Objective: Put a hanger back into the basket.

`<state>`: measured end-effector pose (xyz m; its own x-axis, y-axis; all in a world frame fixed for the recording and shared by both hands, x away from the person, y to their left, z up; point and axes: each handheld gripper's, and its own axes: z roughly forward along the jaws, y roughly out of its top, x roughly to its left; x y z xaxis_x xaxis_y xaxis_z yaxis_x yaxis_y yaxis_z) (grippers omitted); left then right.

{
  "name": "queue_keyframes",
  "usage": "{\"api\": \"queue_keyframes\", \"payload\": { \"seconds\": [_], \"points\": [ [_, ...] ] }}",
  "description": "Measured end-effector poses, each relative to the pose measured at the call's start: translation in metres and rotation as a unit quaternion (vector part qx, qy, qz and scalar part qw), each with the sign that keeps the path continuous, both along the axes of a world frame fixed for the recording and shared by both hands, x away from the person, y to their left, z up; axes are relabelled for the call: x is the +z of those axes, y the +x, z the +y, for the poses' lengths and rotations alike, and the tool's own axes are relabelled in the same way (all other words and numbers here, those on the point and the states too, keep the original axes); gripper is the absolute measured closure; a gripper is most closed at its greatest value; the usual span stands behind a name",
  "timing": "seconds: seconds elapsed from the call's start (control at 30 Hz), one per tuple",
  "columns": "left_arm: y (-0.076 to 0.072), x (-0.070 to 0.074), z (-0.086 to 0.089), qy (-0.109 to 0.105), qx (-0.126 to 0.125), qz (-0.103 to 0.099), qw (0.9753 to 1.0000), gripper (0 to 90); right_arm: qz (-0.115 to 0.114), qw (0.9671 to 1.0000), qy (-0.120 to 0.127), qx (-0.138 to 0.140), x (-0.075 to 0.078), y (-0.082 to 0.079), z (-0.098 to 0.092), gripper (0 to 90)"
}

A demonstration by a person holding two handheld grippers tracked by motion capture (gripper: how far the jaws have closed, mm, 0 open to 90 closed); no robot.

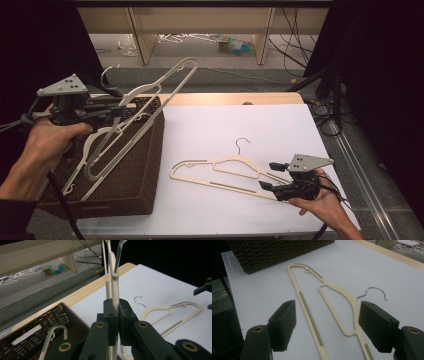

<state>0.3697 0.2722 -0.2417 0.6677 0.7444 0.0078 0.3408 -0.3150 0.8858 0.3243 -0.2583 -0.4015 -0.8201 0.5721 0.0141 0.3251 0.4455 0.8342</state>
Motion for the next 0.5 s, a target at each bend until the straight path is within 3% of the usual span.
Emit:
{"api": "queue_keyframes", "payload": {
  "seconds": [0.33, 0.5],
  "points": [
    [0.003, -0.021, 0.034, 0.018, 0.034, 0.005, 0.9992, 85.7, 0.007, 1.0000, 0.005, -0.003, -0.005, 0.001, -0.001, 29.5],
    [0.008, -0.034, 0.050, 0.014, 0.043, 0.012, 0.9989, 85.7, 0.004, 0.9999, 0.010, -0.008, -0.007, 0.001, -0.003, 28.3]
  ]
}}
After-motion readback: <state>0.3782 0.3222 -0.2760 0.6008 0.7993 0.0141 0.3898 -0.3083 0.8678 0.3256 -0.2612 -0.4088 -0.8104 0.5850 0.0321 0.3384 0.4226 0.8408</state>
